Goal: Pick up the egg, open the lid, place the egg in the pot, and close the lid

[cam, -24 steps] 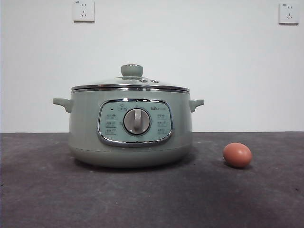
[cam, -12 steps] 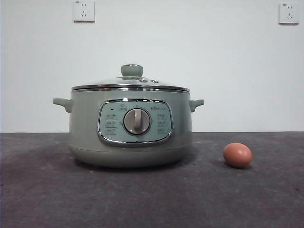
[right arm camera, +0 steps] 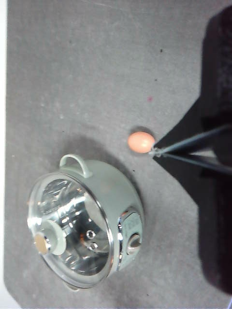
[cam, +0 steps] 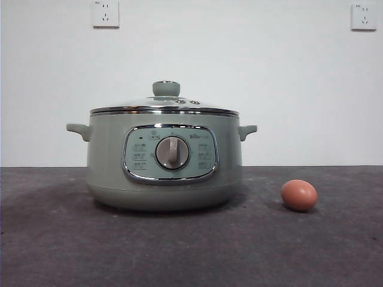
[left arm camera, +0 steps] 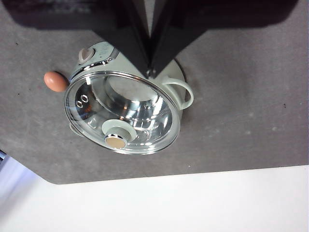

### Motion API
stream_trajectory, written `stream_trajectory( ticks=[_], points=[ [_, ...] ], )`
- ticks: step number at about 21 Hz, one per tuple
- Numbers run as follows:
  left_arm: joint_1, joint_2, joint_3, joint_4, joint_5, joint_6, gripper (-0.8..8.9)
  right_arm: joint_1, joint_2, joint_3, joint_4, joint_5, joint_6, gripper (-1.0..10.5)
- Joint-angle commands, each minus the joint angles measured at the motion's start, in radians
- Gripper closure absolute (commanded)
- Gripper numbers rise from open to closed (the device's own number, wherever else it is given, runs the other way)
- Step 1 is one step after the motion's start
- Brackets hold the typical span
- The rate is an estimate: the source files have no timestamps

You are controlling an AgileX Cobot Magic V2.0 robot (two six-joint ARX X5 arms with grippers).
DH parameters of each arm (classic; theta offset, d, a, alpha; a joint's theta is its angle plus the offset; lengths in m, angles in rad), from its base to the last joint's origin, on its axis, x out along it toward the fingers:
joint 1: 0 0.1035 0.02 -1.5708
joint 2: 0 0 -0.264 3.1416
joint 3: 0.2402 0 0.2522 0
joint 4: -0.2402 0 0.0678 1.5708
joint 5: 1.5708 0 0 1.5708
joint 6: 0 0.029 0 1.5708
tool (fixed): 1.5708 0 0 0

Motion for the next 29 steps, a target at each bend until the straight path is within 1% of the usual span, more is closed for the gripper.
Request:
stream_trajectory(
  ticks=[1, 3, 4, 5, 6, 7, 8, 9, 14, 18, 22, 25, 26, 27, 29],
  points=[
    [0.000, 0.004, 0.000, 0.002, 0.001, 0.012, 8.17, 0.000, 0.002, 0.002, 0.003, -0.004, -0.011, 9.5],
    [0.000, 0.008, 0.000, 0.002, 0.002, 0.011, 8.13, 0.000, 0.006, 0.002, 0.006, -0.004, -0.011, 9.3],
    [-0.001, 0.009, 0.000, 0.002, 0.002, 0.011, 7.95, 0.000, 0.007, 0.002, 0.005, -0.004, -0.011, 8.7],
    [-0.003, 0.011, 0.000, 0.003, 0.008, 0.011, 7.03, 0.000, 0.009, 0.002, 0.005, -0.005, -0.010, 7.5],
    [-0.008, 0.013, 0.000, 0.004, 0.024, 0.011, 5.45, 0.000, 0.010, 0.002, 0.005, -0.005, -0.010, 6.2],
    [-0.013, 0.016, 0.000, 0.008, 0.029, 0.008, 3.67, 0.000, 0.013, 0.002, 0.005, -0.005, -0.006, 5.1],
    [-0.018, 0.021, 0.000, 0.012, 0.027, 0.007, 2.70, 0.000, 0.014, 0.002, 0.005, -0.005, -0.002, 4.3],
    [-0.021, 0.025, 0.001, 0.014, 0.027, 0.007, 2.71, 0.000, 0.016, 0.002, 0.005, -0.007, 0.000, 4.1],
    [-0.039, 0.064, 0.013, 0.021, 0.027, 0.008, 2.72, 0.000, 0.022, 0.002, 0.006, -0.008, 0.001, 4.1],
    [-0.098, 0.155, 0.066, 0.049, 0.027, 0.008, 2.72, 0.000, 0.050, 0.002, 0.011, -0.008, 0.001, 4.1],
    [-0.185, 0.320, 0.171, 0.065, 0.023, 0.019, 2.73, 0.001, 0.100, 0.002, 0.019, -0.022, 0.004, 4.1],
    [-0.249, 0.478, 0.273, 0.072, 0.016, 0.060, 2.74, 0.001, 0.148, 0.002, 0.044, -0.061, 0.012, 4.1],
    [-0.269, 0.527, 0.304, 0.075, 0.006, 0.063, 2.74, 0.001, 0.159, 0.002, 0.050, -0.062, 0.024, 4.1],
    [-0.294, 0.586, 0.342, 0.078, -0.021, 0.068, 2.74, 0.001, 0.180, 0.002, 0.057, -0.063, 0.025, 4.1],
    [-0.338, 0.690, 0.411, 0.078, -0.086, 0.111, 2.74, 0.001, 0.213, 0.002, 0.059, -0.064, 0.025, 4.1]
  ],
)
